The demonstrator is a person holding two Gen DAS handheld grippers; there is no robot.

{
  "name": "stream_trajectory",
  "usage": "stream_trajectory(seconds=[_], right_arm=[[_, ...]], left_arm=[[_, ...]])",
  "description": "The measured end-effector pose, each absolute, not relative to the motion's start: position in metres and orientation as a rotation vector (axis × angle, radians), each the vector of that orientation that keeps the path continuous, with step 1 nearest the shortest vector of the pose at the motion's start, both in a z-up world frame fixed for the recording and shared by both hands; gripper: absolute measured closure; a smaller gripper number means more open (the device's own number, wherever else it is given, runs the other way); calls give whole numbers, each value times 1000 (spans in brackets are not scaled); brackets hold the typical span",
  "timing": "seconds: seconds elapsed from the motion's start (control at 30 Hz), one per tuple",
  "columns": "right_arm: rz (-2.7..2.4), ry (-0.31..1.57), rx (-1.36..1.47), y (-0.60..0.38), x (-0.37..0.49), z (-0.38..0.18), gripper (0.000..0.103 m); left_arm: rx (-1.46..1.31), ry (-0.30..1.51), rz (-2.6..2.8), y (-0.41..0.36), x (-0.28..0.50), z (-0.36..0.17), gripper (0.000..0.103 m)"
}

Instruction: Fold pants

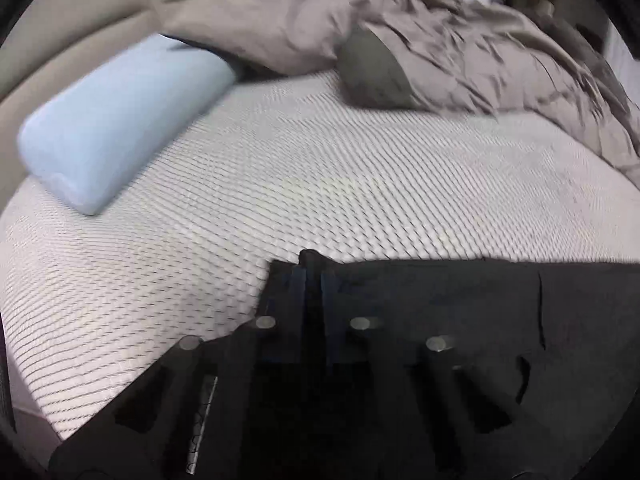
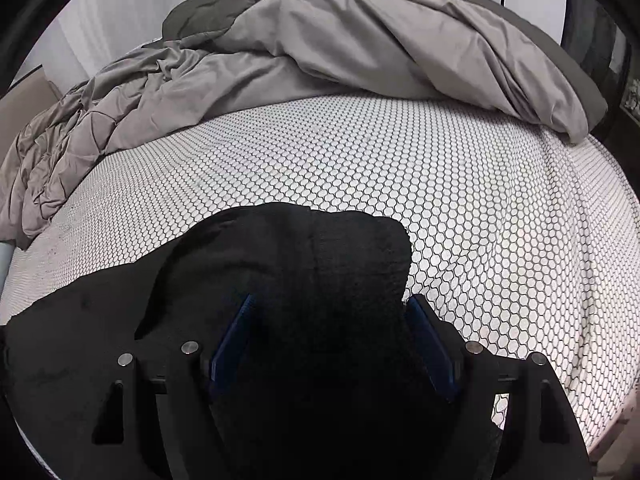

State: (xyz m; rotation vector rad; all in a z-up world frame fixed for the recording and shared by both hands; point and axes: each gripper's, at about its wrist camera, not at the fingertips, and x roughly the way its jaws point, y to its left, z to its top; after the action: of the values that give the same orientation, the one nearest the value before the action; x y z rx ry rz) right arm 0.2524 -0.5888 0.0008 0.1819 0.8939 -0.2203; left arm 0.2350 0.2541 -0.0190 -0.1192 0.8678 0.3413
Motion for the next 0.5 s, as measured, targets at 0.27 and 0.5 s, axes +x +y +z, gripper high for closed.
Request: stream_trajectory(seconds=[0.27, 0.5], right_arm=[[-196, 905, 179, -587, 255, -3, 24], [-201, 917, 169, -585, 256, 2, 24]], left_arm=[[-231, 844, 288, 273, 235, -15, 98], [-275, 867, 220, 257, 236, -21, 40]])
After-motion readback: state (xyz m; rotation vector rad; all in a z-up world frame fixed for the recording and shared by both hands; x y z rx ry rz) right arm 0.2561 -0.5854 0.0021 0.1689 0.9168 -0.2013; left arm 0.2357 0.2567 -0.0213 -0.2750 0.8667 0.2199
